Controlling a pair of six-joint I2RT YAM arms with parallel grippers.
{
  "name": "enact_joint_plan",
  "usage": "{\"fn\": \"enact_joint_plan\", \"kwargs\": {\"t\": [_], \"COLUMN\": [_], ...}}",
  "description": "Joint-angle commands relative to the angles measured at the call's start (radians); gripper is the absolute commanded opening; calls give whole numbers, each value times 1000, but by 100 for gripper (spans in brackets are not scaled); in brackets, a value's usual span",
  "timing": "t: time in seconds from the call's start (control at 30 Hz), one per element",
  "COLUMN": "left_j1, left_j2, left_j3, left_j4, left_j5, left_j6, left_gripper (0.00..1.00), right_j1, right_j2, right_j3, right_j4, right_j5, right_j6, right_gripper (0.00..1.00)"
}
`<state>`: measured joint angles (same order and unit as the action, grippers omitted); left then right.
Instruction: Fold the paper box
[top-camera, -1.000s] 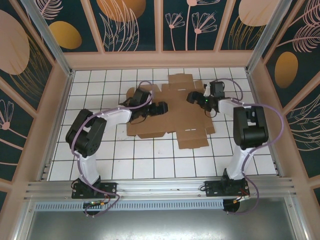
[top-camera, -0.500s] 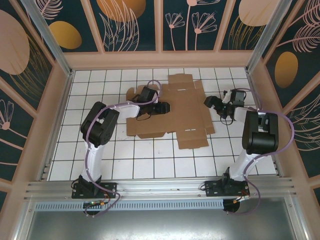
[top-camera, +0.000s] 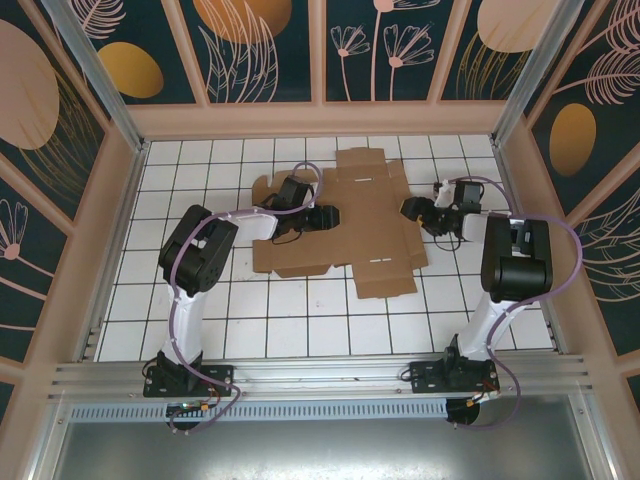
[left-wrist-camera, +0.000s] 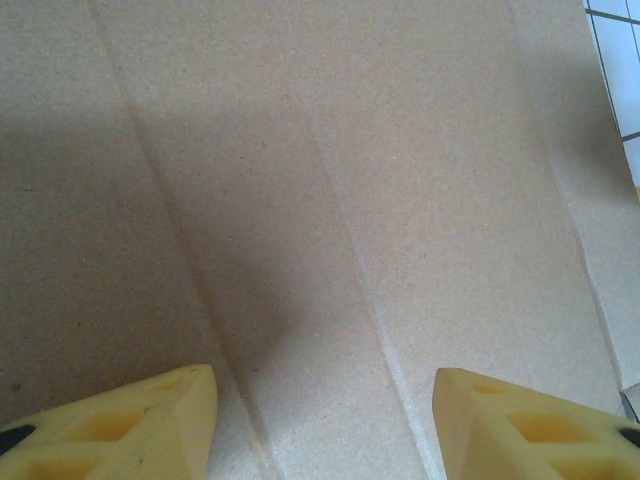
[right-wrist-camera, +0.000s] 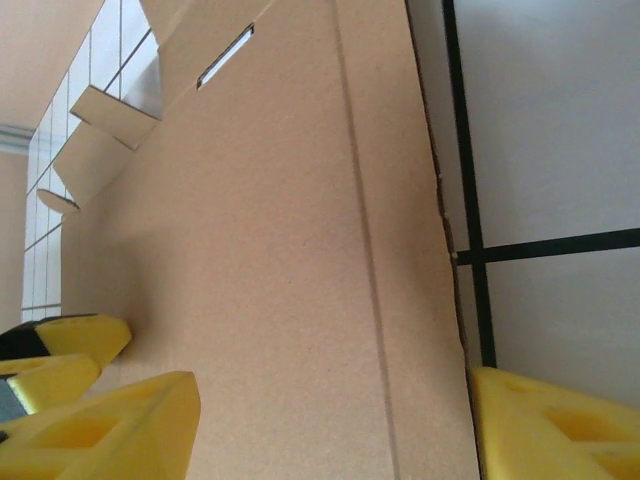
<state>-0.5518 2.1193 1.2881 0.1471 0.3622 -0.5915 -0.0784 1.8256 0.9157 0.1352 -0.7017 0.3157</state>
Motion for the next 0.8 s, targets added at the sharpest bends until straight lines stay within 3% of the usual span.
{"fn": "enact_joint_plan", "kwargs": {"t": [0.0, 0.1, 0.23, 0.33, 0.43, 0.57, 0.67, 0.77], "left_j1": [2, 1, 2, 2, 1, 2, 5, 52], "left_j2": [32, 25, 16, 7, -21, -92, -186, -259], "left_j3": [-50, -57, -68, -69, -69, -49, -84, -179], "left_j4": [-121, -117, -100, -96, -83, -90, -55, 65], "left_j5": [-9, -9, -3, 15, 25, 44, -28, -13], "left_j6": [-21, -20, -25, -23, -16, 14, 10, -83], "left_gripper": [59, 59, 59, 61, 65, 73, 82, 85], "right_j1": [2, 5, 8, 21, 36, 67, 94, 141], "right_j2": [-3, -10, -10, -10, 1, -19, -49, -85], "right_j3": [28, 33, 43, 59, 89, 104, 108, 104], "right_j4": [19, 4, -24, -77, -149, -203, -236, -251], "right_j5": [-36, -20, 20, 114, 190, 318, 435, 567], "right_j6": [-15, -25, -47, -78, -124, -166, -207, -271], "right_gripper": [66, 61, 43, 19, 2, 0, 0, 0]}}
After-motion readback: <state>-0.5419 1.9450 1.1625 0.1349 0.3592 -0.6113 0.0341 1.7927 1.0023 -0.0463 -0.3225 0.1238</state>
